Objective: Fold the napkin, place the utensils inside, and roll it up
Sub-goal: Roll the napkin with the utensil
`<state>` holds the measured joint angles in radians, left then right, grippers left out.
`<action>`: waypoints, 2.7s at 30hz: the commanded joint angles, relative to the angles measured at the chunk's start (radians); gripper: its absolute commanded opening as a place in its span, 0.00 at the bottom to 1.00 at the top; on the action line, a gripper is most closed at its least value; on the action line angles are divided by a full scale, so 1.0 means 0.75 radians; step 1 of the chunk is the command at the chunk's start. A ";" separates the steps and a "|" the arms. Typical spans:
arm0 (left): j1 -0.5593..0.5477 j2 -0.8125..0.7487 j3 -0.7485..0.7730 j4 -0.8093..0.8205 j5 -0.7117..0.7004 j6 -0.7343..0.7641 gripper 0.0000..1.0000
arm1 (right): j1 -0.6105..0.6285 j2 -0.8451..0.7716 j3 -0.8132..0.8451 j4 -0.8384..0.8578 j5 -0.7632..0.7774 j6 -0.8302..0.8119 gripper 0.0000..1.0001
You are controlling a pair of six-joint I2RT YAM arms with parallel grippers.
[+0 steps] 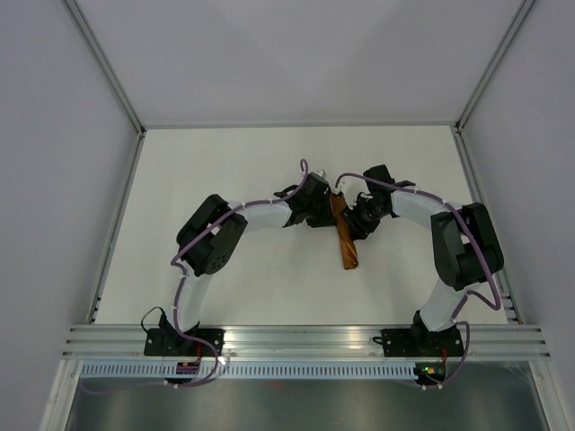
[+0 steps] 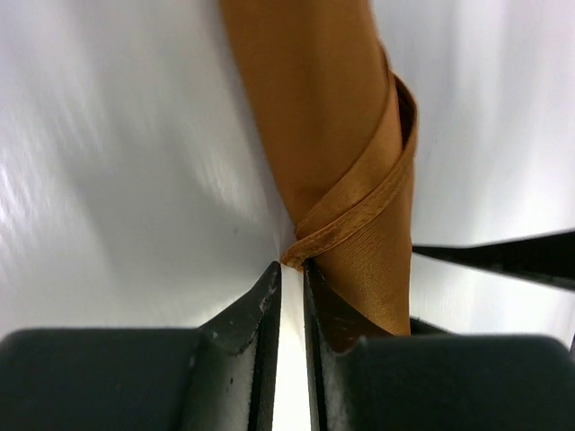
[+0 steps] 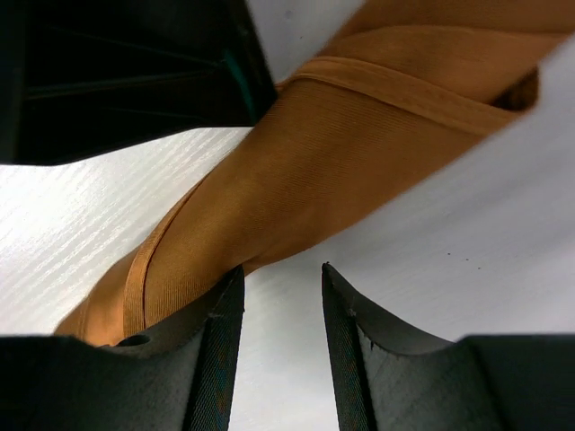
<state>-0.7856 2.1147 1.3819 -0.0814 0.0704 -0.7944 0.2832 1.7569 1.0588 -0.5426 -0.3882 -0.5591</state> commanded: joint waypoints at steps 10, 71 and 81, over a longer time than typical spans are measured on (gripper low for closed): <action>0.041 0.171 0.252 -0.176 0.084 0.102 0.20 | -0.036 -0.009 0.104 0.100 0.110 0.175 0.47; 0.143 -0.261 0.094 -0.139 0.160 0.227 0.31 | -0.257 0.077 0.394 0.024 0.068 0.330 0.50; 0.146 -0.743 -0.043 -0.243 0.133 0.410 0.34 | -0.551 -0.379 0.384 -0.033 -0.104 0.389 0.60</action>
<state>-0.6792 1.7287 1.3720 -0.2218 0.1661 -0.5816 -0.0746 1.5951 1.3148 -0.5404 -0.4244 -0.3088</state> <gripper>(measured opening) 0.336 0.588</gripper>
